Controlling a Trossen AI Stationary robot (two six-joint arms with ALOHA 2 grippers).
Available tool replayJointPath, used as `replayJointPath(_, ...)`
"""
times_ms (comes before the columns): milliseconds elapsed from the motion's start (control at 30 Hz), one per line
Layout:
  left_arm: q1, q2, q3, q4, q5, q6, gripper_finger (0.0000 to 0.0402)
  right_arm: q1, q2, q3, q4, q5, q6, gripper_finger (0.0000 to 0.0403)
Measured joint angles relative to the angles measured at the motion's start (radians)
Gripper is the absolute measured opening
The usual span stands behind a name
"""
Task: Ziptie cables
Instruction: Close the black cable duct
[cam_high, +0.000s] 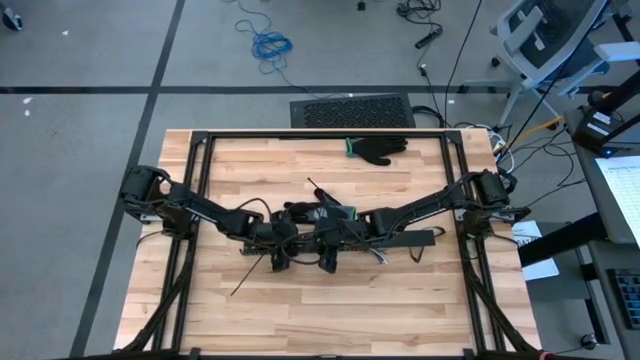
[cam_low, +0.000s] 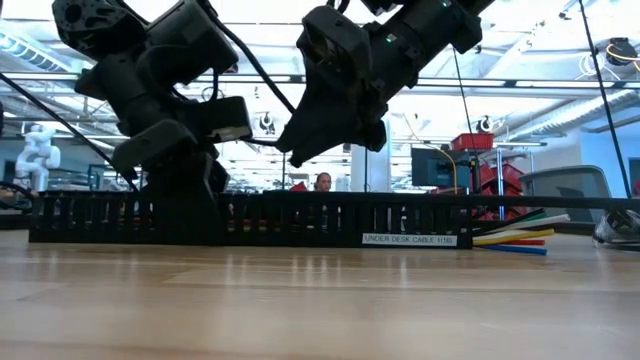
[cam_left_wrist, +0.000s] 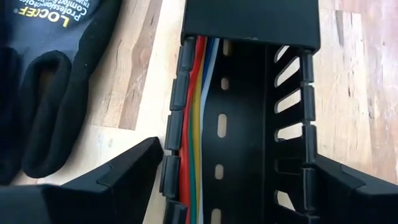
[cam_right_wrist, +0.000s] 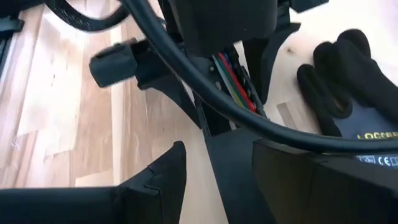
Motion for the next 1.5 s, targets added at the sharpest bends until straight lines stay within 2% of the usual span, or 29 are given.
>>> replayJointPath(367,0.006,0.0,0.0,0.038,0.011,0.001,0.0309,0.005,0.0,0.0,-0.161,-0.008,0.003,0.0171)
replayJointPath(567,0.005,0.0,0.0,0.036,0.014,0.002,0.0288,-0.005,-0.039,0.0,-0.16,-0.002,0.003,0.0168)
replayJointPath(733,0.005,0.0,0.0,0.036,0.014,0.002,0.0283,-0.013,-0.085,0.001,-0.247,0.002,0.021,0.0127)
replayJointPath(933,0.005,0.0,0.0,0.036,0.014,0.002,0.0283,-0.008,-0.078,0.001,-0.352,-0.002,0.019,0.0013)
replayJointPath(1300,0.005,0.0,0.0,0.036,0.012,0.002,0.0283,-0.011,-0.072,0.001,-0.422,0.002,0.037,0.0001)
replayJointPath(1500,0.005,0.0,0.0,0.036,0.01,0.001,0.0283,-0.011,-0.035,0.003,-0.402,0.002,0.036,0.0)
